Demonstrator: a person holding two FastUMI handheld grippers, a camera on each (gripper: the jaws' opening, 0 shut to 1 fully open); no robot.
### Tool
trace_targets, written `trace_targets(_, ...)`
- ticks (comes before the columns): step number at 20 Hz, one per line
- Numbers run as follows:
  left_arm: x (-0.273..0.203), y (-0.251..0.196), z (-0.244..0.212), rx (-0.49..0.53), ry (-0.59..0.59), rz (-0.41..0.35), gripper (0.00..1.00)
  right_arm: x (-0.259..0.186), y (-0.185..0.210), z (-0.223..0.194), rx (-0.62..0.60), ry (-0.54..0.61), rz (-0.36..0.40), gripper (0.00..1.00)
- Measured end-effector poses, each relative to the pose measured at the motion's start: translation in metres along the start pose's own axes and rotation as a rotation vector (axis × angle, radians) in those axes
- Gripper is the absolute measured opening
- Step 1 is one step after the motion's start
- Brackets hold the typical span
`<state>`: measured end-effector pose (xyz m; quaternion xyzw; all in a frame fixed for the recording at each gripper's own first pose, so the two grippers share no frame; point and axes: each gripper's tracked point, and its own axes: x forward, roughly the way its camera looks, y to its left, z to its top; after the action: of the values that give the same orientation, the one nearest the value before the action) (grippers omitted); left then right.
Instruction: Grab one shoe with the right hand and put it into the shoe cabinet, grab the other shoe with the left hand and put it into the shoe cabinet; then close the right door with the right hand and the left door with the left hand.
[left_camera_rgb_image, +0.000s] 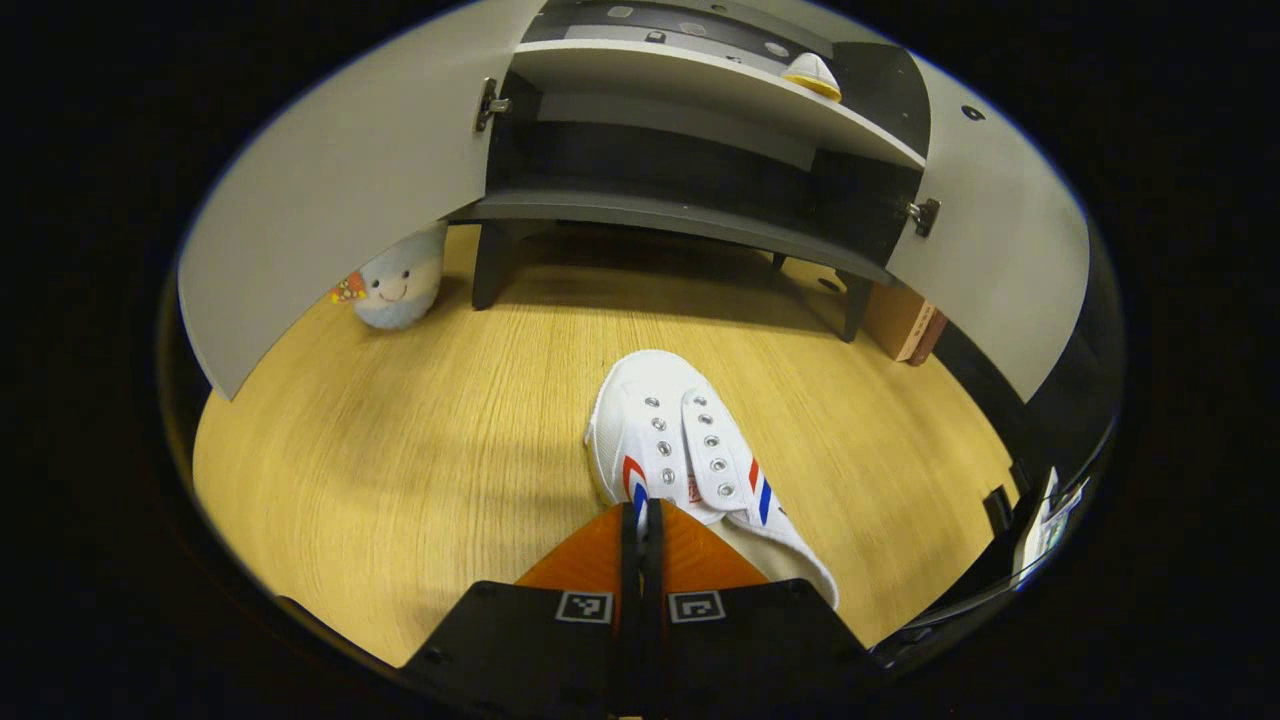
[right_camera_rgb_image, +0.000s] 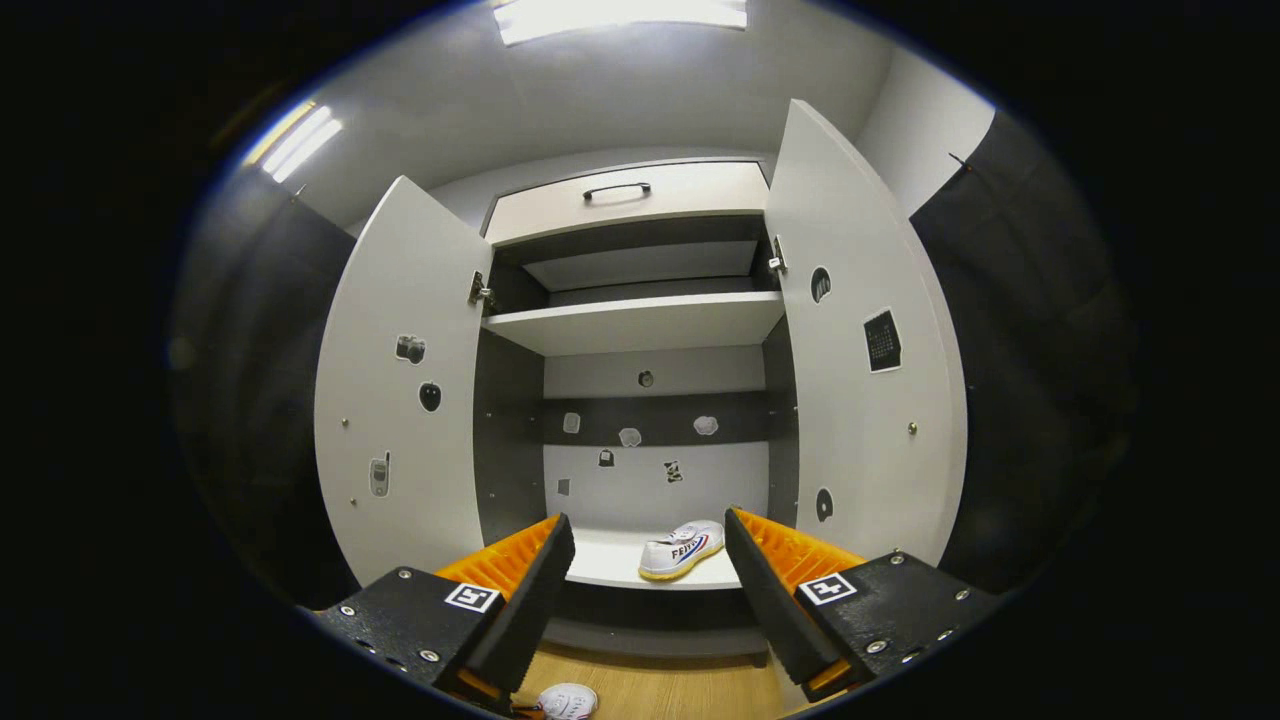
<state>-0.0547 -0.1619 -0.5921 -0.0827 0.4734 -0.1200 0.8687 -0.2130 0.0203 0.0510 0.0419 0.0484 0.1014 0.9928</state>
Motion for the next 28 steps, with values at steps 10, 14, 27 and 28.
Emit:
trace_targets(10,-0.044,-0.023,0.056,0.071,-0.056,-0.058,0.07,-0.015,-0.001,-0.003,-0.02,-0.033,0.007,0.93)
trace_targets(14,-0.036,-0.017,0.03,0.064,0.01,-0.089,0.13,-0.014,0.008,-0.017,-0.02,-0.006,0.042,0.93)
trace_targets(27,-0.007,-0.004,-0.034,-0.043,0.115,-0.092,0.82,-0.02,0.011,-0.026,-0.029,-0.004,0.066,0.93)
trace_targets(28,-0.008,-0.002,-0.036,-0.063,0.133,-0.091,0.54,-0.02,0.012,-0.027,-0.032,0.001,0.067,0.93)
